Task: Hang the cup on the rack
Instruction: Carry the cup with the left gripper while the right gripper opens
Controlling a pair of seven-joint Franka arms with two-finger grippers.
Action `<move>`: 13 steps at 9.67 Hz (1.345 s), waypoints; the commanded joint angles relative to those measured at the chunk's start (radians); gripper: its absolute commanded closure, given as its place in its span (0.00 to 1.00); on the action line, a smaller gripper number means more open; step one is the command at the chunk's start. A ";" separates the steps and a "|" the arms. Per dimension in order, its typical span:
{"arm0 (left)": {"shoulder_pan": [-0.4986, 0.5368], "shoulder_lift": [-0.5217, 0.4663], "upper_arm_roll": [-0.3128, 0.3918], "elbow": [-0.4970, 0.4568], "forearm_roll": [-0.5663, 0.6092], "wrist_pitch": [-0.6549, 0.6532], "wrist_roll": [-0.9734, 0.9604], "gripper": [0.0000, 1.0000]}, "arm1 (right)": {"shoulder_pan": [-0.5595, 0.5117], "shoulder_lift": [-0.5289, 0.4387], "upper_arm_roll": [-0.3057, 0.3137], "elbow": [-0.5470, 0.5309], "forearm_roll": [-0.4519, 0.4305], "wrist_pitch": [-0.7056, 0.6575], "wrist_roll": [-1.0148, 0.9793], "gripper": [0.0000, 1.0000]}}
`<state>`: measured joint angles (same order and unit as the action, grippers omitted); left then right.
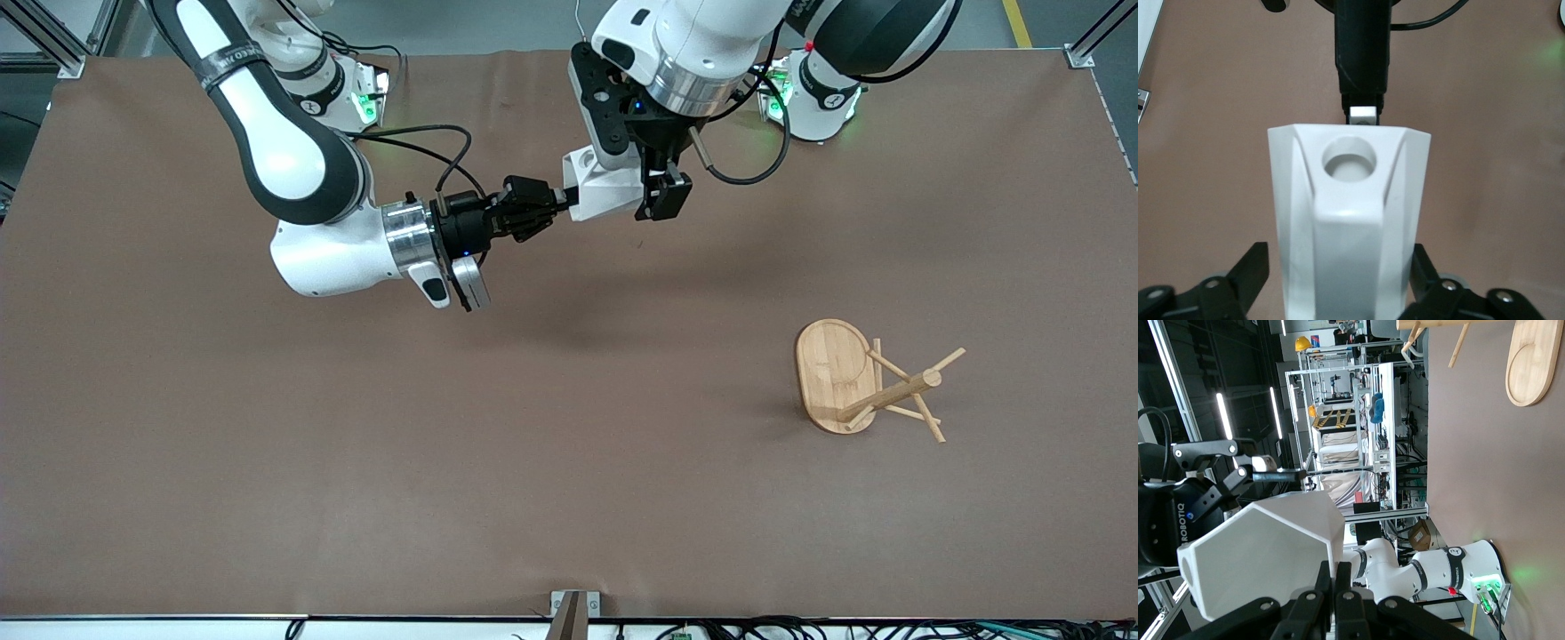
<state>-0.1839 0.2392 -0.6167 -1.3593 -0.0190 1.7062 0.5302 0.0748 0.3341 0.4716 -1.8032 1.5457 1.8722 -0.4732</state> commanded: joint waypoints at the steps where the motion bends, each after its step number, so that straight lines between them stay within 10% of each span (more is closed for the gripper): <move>1: 0.008 0.019 -0.001 -0.006 0.004 -0.005 0.014 0.50 | -0.004 -0.001 0.021 0.002 0.025 -0.005 0.004 1.00; 4: 0.018 0.015 0.003 -0.004 0.001 -0.005 -0.043 0.71 | -0.004 -0.001 0.027 0.004 0.027 -0.005 0.004 0.98; 5: 0.020 0.012 0.006 -0.006 0.002 -0.008 -0.143 0.78 | -0.006 -0.001 0.027 0.004 0.027 -0.007 0.008 0.81; 6: 0.030 0.011 0.008 -0.009 0.004 -0.008 -0.254 0.78 | -0.010 -0.006 0.025 0.007 0.027 -0.007 0.007 0.05; 10: 0.130 0.015 0.009 -0.021 0.071 -0.013 -0.565 0.78 | -0.020 -0.070 -0.108 -0.001 -0.034 -0.015 0.004 0.00; 13: 0.251 0.031 0.009 -0.018 0.070 -0.008 -0.613 0.78 | -0.021 -0.101 -0.333 -0.013 -0.337 -0.095 0.004 0.00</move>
<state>0.0413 0.2530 -0.5987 -1.3573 0.0350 1.6926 -0.0429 0.0579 0.2770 0.2201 -1.7731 1.2958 1.8230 -0.4712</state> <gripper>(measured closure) 0.260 0.000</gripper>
